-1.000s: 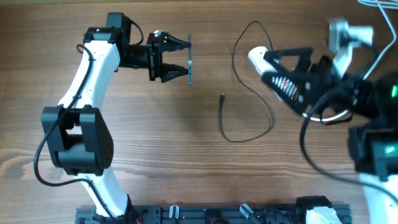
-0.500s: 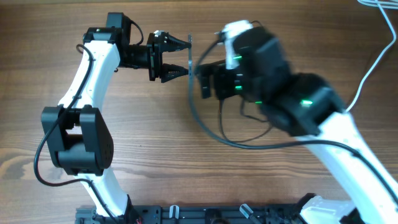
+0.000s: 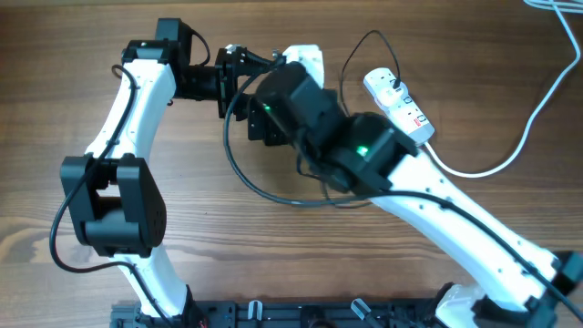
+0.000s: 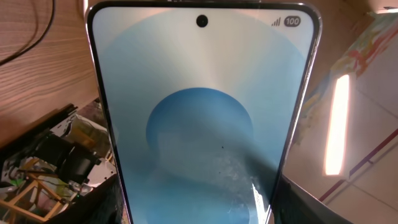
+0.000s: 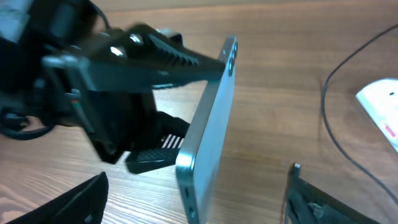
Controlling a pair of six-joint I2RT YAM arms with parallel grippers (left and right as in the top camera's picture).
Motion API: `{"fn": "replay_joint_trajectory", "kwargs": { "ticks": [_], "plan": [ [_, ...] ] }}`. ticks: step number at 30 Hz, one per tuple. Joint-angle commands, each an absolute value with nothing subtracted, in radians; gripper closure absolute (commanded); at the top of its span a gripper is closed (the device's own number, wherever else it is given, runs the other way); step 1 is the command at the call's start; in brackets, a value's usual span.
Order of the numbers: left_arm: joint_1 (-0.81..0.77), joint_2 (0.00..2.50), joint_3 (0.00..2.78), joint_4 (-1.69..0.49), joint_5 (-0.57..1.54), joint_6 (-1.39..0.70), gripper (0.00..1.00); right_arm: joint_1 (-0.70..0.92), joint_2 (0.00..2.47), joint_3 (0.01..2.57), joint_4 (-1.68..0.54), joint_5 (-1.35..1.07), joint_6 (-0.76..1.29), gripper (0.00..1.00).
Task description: Plug charger to phone and switch on socket
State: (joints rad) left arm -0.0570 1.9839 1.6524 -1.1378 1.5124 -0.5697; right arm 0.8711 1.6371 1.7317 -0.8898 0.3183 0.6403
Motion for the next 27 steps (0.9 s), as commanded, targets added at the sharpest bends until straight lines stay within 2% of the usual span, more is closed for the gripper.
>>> {"fn": "replay_joint_trajectory", "kwargs": {
  "ticks": [1,3,6,15,19,22,27],
  "plan": [
    [-0.055,1.951,1.655,-1.139,1.544,-0.593,0.37,0.878,1.703,1.753,-0.894,0.367,0.68,0.1],
    [-0.055,1.951,1.655,-1.139,1.544,-0.593,0.37,0.878,1.72,1.753,-0.896,0.371,0.68,0.15],
    [-0.055,1.951,1.655,-1.139,1.544,-0.593,0.37,0.878,1.723,1.753,-0.89,0.394,0.68,0.28],
    [-0.055,1.951,1.655,-1.138,1.544,-0.649,0.37,0.878,1.723,1.753,-0.825,0.479,0.548,0.32],
    [-0.055,1.951,1.655,-1.138,1.543,-0.649,0.37,0.878,1.723,1.753,-0.801,0.484,0.522,0.42],
    [-0.055,1.951,1.655,-1.138,1.514,-0.649,0.37,0.878,1.724,1.753,-0.802,0.479,0.524,0.44],
    [-0.055,1.951,1.655,-1.134,1.498,-0.649,0.37,0.89,1.724,1.753,-0.807,0.476,0.527,0.52]
  ]
}}
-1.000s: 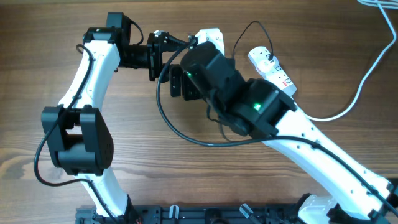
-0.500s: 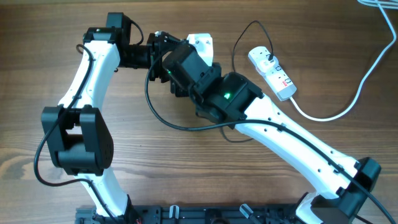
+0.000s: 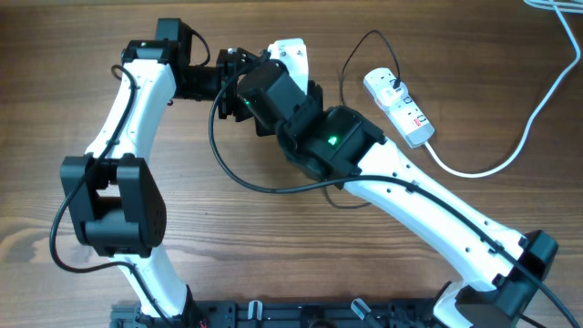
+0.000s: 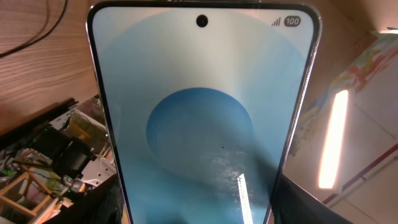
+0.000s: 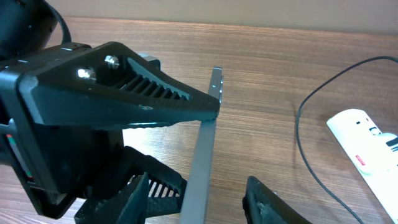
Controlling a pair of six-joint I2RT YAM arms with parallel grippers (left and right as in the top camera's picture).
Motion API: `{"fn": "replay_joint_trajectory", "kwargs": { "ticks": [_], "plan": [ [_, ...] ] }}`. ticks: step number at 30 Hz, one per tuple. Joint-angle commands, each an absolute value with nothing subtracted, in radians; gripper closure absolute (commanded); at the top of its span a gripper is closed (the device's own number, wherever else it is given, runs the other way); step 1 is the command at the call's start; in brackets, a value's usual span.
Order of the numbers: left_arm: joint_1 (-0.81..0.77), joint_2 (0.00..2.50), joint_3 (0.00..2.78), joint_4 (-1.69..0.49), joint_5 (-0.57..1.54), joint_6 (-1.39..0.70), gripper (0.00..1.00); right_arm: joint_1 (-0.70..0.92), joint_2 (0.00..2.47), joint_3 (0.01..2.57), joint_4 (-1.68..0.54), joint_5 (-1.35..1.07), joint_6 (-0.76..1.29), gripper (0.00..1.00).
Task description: Plug charger to phone and switch on socket
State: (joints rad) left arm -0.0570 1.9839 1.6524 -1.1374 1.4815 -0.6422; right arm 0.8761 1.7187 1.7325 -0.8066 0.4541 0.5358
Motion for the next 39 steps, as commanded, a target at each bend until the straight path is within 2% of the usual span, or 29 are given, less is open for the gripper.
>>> {"fn": "replay_joint_trajectory", "kwargs": {
  "ticks": [1,4,9,12,14,30,39],
  "plan": [
    [-0.055,1.951,1.655,-1.129,1.498,-0.649,0.37,0.892,1.724,1.753,-0.805,0.46,0.531,0.53],
    [-0.055,1.951,1.655,-1.127,1.499,-0.649,0.37,0.892,1.728,1.753,-0.809,0.437,0.566,0.57],
    [-0.055,1.951,1.655,-1.127,1.499,-0.649,0.37,0.892,1.747,1.753,-0.817,0.474,0.565,0.57],
    [-0.055,1.951,1.655,-1.127,1.499,-0.649,0.37,0.892,1.767,1.753,-0.82,0.496,0.564,0.61],
    [-0.055,1.951,1.655,-1.127,1.499,-0.649,0.37,0.892,1.774,1.753,-0.82,0.5,0.565,0.67],
    [-0.055,1.951,1.655,-1.111,1.483,-0.648,0.37,0.892,1.775,1.754,-0.786,0.524,0.55,0.66],
    [-0.055,1.951,1.655,-1.103,1.472,-0.648,0.36,0.892,1.774,1.754,-0.79,0.498,0.552,0.75]
  ]
}}
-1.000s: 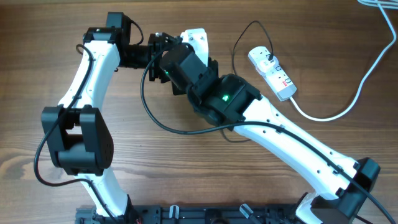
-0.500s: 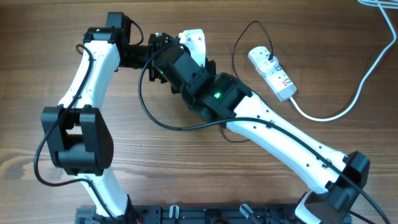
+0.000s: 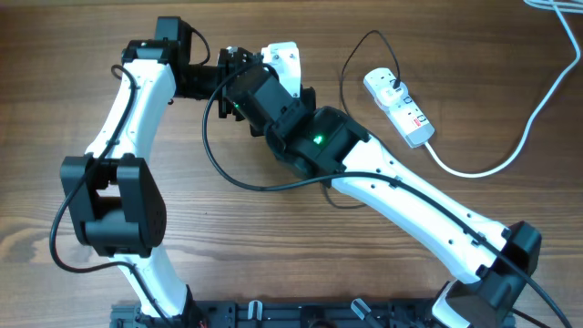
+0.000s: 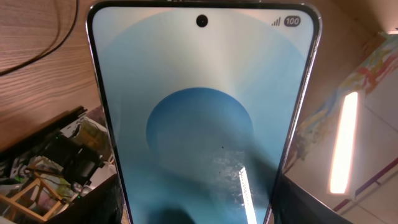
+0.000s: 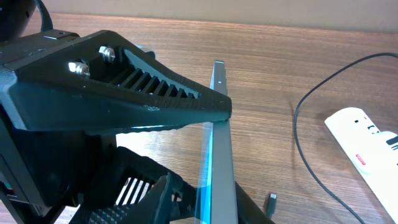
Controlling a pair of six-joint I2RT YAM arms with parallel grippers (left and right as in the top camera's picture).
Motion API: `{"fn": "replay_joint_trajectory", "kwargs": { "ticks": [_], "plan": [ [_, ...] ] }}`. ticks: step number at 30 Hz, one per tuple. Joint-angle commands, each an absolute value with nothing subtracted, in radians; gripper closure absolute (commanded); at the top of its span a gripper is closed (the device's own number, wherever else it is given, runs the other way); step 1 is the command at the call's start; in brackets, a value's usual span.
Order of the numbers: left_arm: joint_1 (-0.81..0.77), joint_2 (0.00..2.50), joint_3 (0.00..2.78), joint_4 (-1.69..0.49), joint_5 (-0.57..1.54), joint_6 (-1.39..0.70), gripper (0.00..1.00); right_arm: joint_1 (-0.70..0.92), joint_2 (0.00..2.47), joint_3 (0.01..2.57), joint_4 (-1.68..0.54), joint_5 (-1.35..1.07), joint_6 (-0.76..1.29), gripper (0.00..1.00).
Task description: Plug charger to phone and switch on socket
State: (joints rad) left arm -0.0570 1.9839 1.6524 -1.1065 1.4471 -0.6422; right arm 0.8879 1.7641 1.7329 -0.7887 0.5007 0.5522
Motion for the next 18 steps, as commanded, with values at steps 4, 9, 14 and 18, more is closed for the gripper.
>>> {"fn": "replay_joint_trajectory", "kwargs": {
  "ticks": [4,9,14,18],
  "plan": [
    [-0.055,1.951,1.655,-1.104,1.473,-0.649,0.36,0.892,1.774,1.754,-0.795,0.498,0.553,0.79],
    [-0.055,1.951,1.655,-1.104,1.473,-0.649,0.36,0.892,1.775,1.754,-0.802,0.498,0.553,0.86],
    [-0.055,1.951,1.655,-1.104,1.477,-0.65,0.35,0.892,1.775,1.754,-0.801,0.502,0.562,0.95],
    [-0.055,1.951,1.655,-1.104,1.477,-0.661,0.3,0.892,1.775,1.754,-0.801,0.534,0.615,0.95]
  ]
}}
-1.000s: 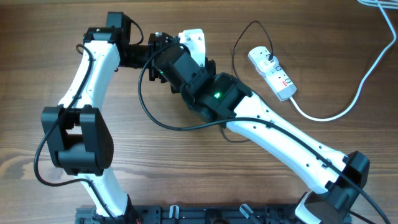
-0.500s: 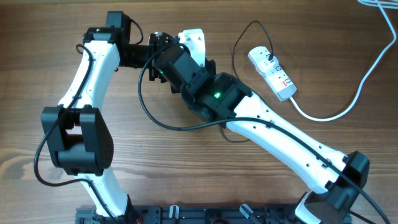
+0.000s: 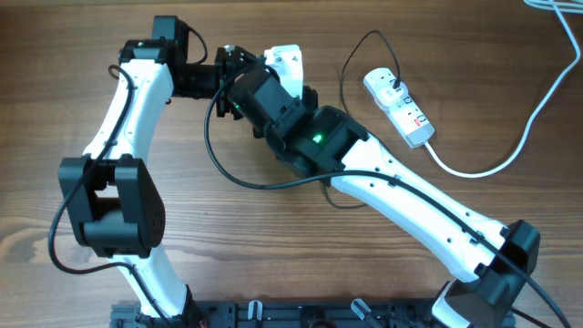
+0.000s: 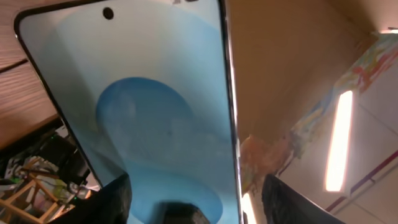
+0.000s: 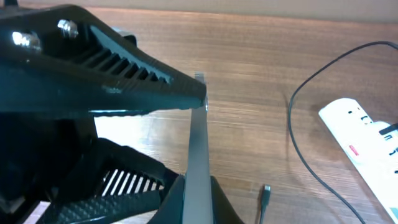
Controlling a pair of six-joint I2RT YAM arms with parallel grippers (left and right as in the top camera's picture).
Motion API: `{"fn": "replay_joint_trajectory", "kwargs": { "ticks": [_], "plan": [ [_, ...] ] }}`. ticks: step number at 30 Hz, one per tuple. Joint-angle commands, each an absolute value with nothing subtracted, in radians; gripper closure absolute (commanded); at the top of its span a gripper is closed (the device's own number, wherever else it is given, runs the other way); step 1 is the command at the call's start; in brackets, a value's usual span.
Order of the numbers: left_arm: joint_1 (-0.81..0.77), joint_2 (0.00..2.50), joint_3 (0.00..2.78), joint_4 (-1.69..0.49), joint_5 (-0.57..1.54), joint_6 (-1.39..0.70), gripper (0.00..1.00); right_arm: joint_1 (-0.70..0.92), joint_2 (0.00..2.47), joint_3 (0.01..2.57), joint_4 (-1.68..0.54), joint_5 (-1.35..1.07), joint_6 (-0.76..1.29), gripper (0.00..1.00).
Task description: Plug charger to phone and switch on socket
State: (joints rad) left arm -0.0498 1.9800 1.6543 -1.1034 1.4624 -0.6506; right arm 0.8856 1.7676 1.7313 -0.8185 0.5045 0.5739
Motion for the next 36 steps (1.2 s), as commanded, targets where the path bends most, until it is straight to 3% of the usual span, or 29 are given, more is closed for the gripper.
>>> {"fn": "replay_joint_trajectory", "kwargs": {
  "ticks": [1,5,9,15,20,23,33,36],
  "plan": [
    [-0.055,1.951,1.655,-1.104,1.477,-0.66,0.26,0.892,1.775,1.754,-0.8,0.536,0.631,0.95],
    [-0.054,1.951,1.655,-1.103,1.476,-0.66,0.22,0.892,1.774,1.754,-0.788,0.578,0.67,0.95],
    [-0.054,1.951,1.655,-1.104,1.476,-0.66,0.06,0.891,1.762,1.755,-0.77,0.725,0.751,0.95],
    [-0.054,1.951,1.655,-1.104,1.477,-0.7,0.01,0.891,1.713,1.755,-0.758,0.765,1.093,0.96],
    [-0.054,1.951,1.655,-1.104,1.477,-0.794,0.07,0.891,1.703,1.755,-0.846,0.585,1.576,0.95],
    [-0.054,1.951,1.655,-1.104,1.477,-0.798,0.22,0.891,1.703,1.755,-0.849,0.557,1.735,0.95],
    [-0.054,1.951,1.655,-1.104,1.477,-0.798,0.42,0.891,1.699,1.755,-0.851,0.562,2.072,0.95],
    [-0.054,1.951,1.655,-1.104,1.483,-0.802,0.49,0.891,1.699,1.755,-0.833,0.549,2.072,0.95]
  ]
}}
